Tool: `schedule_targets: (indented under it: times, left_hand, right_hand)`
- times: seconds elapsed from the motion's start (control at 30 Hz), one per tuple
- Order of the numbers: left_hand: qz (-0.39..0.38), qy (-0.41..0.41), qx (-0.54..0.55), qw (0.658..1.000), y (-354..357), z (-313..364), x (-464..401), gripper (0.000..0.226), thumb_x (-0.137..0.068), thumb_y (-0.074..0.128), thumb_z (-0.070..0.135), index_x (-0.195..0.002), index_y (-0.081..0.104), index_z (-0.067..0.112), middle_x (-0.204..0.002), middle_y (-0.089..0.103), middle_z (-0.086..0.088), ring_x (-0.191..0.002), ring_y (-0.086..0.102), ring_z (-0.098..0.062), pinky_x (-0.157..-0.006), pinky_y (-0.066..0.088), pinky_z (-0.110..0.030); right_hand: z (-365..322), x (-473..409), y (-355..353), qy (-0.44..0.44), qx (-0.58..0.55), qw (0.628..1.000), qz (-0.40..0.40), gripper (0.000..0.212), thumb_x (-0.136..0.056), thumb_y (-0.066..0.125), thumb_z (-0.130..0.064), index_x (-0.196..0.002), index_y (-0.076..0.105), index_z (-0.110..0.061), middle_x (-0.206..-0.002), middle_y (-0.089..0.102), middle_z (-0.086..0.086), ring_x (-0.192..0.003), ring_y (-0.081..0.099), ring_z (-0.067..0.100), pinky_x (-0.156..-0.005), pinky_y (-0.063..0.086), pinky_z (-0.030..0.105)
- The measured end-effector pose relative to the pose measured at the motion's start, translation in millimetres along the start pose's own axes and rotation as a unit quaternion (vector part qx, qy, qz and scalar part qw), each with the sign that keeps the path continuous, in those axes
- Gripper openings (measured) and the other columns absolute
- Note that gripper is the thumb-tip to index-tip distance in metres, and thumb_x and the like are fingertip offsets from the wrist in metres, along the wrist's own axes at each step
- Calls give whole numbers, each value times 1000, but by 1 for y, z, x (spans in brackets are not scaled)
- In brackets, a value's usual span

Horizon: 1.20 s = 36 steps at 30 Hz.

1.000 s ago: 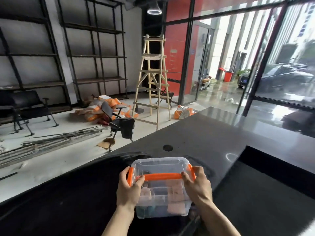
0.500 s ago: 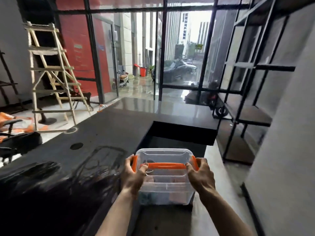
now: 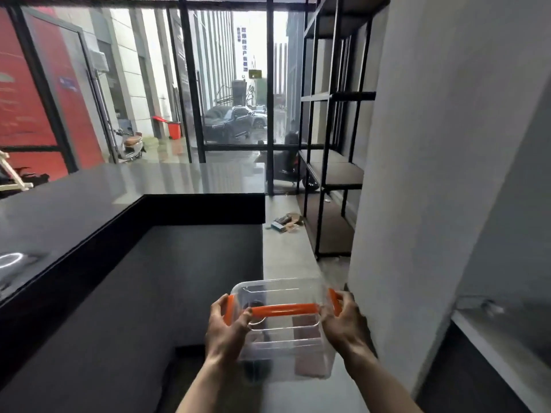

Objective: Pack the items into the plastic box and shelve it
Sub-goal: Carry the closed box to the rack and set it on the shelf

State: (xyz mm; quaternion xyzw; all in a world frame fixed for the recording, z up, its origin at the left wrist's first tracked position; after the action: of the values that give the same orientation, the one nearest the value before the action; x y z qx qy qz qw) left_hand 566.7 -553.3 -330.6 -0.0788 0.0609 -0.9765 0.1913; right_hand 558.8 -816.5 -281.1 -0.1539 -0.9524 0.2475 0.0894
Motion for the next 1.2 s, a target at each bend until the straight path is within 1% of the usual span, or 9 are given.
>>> schedule_targets:
  times: [0.07, 0.2, 0.33, 0.53, 0.67, 0.8, 1.0, 1.13, 1.2]
  left_hand:
    - [-13, 9, 0, 1000, 29, 8, 3, 73, -76, 78, 29, -141, 46, 22, -134, 59, -8, -120, 58, -28, -105, 46, -49]
    - [-23, 21, -10, 999, 64, 20, 3, 84, -65, 75, 40, -142, 45, 22, -131, 59, -6, -118, 58, -28, -105, 46, -49]
    - [-25, 22, -3, 999, 88, 22, -16, 68, -81, 78, 23, -141, 46, 21, -132, 59, -8, -118, 58, -28, -105, 46, -49]
    - [-28, 25, 17, 999, 121, 25, -71, 66, -82, 76, 24, -141, 46, 24, -134, 59, -9, -118, 58, -29, -104, 46, -51]
    - [-40, 31, 32, 998, 157, 33, -137, 66, -86, 74, 20, -144, 42, 21, -138, 55, -11, -121, 56, -31, -105, 45, -52]
    - [-53, 32, 44, 997, 198, 45, -230, 65, -87, 72, 22, -144, 41, 24, -142, 52, -12, -123, 54, -33, -105, 44, -55]
    - [-75, 23, 51, 996, 264, 83, -382, 65, -87, 73, 23, -143, 40, 28, -142, 50, -13, -119, 55, -33, -99, 48, -58]
    - [-94, 15, 55, 994, 309, 112, -458, 63, -89, 71, 25, -143, 38, 30, -128, 49, -2, -105, 52, -23, -94, 49, -47]
    - [-92, 17, 52, 994, 328, 123, -490, 63, -88, 71, 28, -142, 39, 33, -129, 51, -4, -102, 54, -23, -94, 49, -46]
  right_hand:
    - [11, -14, -23, -1, 2, 1000, 12, 49, -96, 61, -39, -139, 48, -20, -129, 66, 11, -113, 65, 34, -92, 51, 37]
    - [28, -34, -46, 8, -8, 1000, 25, 47, -95, 61, -40, -137, 49, -21, -126, 67, 11, -108, 66, 33, -93, 55, 43]
    - [35, -57, -53, 10, -25, 999, 31, 48, -93, 62, -42, -136, 51, -22, -125, 67, 9, -109, 66, 31, -95, 55, 46]
    - [30, -119, -39, 7, -37, 999, 24, 49, -94, 63, -37, -138, 48, -22, -128, 65, 10, -112, 64, 33, -95, 56, 45]
    - [19, -191, -21, -2, -25, 999, 33, 47, -95, 62, -37, -137, 48, -23, -129, 65, 11, -110, 66, 33, -94, 57, 48]
    - [-3, -281, 4, 5, -20, 999, 33, 48, -96, 62, -34, -140, 46, -22, -128, 64, 12, -110, 66, 33, -91, 56, 43]
    - [-44, -439, 36, 22, -20, 999, 38, 44, -94, 63, -38, -133, 48, -27, -115, 65, 7, -100, 67, 30, -90, 59, 52]
    - [-64, -525, 44, 32, -26, 998, 53, 43, -94, 61, -38, -133, 48, -27, -116, 66, 8, -100, 67, 31, -90, 59, 53]
    - [-70, -563, 46, 37, -30, 997, 65, 41, -94, 60, -38, -132, 49, -26, -114, 67, 8, -99, 67, 31, -89, 59, 52]
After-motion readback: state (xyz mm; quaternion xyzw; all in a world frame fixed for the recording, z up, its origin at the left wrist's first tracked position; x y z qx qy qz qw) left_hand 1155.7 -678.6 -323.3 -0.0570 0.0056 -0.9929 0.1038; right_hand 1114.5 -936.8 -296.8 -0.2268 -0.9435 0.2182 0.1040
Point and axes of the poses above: each hand's wrist, its own x-axis away from the middle knuckle, its own y-axis out of the palm, z = x × y, the point moved 9 cm from there along -x, towards the middle knuckle
